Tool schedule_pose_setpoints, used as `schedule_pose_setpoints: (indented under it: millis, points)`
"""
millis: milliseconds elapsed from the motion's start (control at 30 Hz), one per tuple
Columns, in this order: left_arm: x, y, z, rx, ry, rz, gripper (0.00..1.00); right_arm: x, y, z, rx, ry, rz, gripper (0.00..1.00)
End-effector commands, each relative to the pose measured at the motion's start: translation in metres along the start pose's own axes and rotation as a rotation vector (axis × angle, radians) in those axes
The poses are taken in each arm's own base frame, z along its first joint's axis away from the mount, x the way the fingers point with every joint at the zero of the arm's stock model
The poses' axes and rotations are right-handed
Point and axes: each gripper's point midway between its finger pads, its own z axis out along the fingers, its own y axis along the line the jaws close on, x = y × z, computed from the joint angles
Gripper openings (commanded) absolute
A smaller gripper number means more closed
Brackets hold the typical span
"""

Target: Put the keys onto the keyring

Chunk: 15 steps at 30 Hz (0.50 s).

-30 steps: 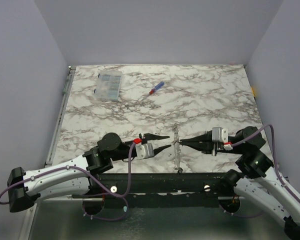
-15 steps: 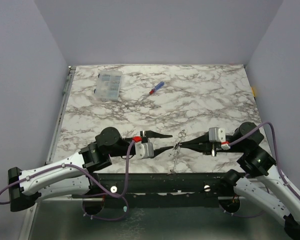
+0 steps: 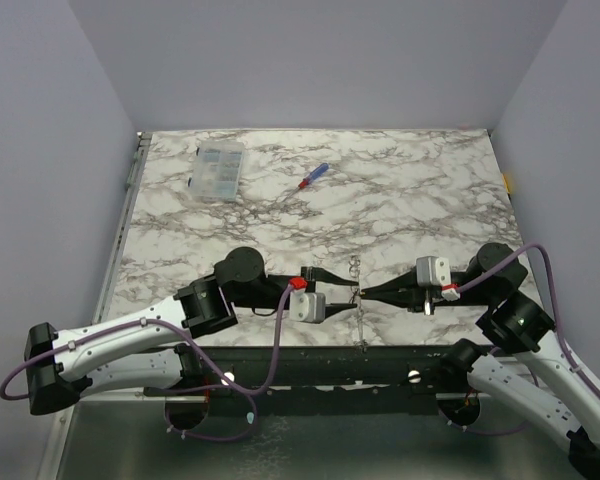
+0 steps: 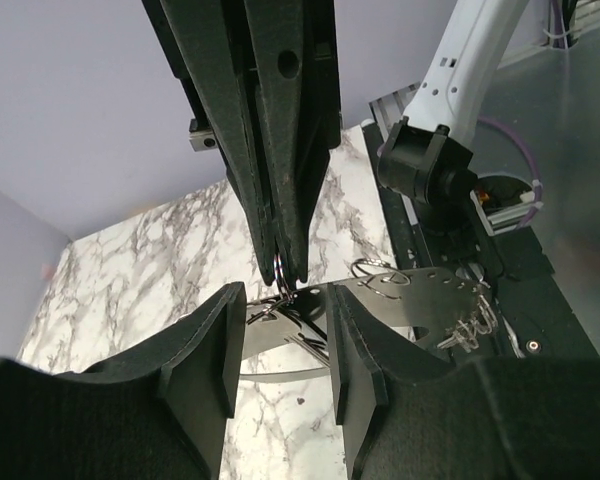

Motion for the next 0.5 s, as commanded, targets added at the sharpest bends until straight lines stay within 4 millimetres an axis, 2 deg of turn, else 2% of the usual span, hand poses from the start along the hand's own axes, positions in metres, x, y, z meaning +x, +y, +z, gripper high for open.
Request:
schedule_pose_setpoints:
  millis: [0, 233, 367, 467]
  points:
    - [-0.004, 0.001, 0.003, 0.019, -0.005, 0.035, 0.42, -0.018, 0.002, -0.002, -0.020, -0.033, -0.042, 0.00]
    - [0.013, 0.004, 0.006, -0.010, 0.045, 0.044, 0.34, -0.021, 0.000, -0.003, 0.000, -0.046, -0.053, 0.01]
    - [0.018, 0.007, 0.007, -0.039, 0.064, 0.045, 0.25, -0.019, -0.001, -0.002, 0.005, -0.044, -0.048, 0.01]
    - [0.019, 0.007, 0.007, -0.048, 0.063, 0.041, 0.23, -0.017, -0.001, -0.002, 0.001, -0.041, -0.045, 0.01]
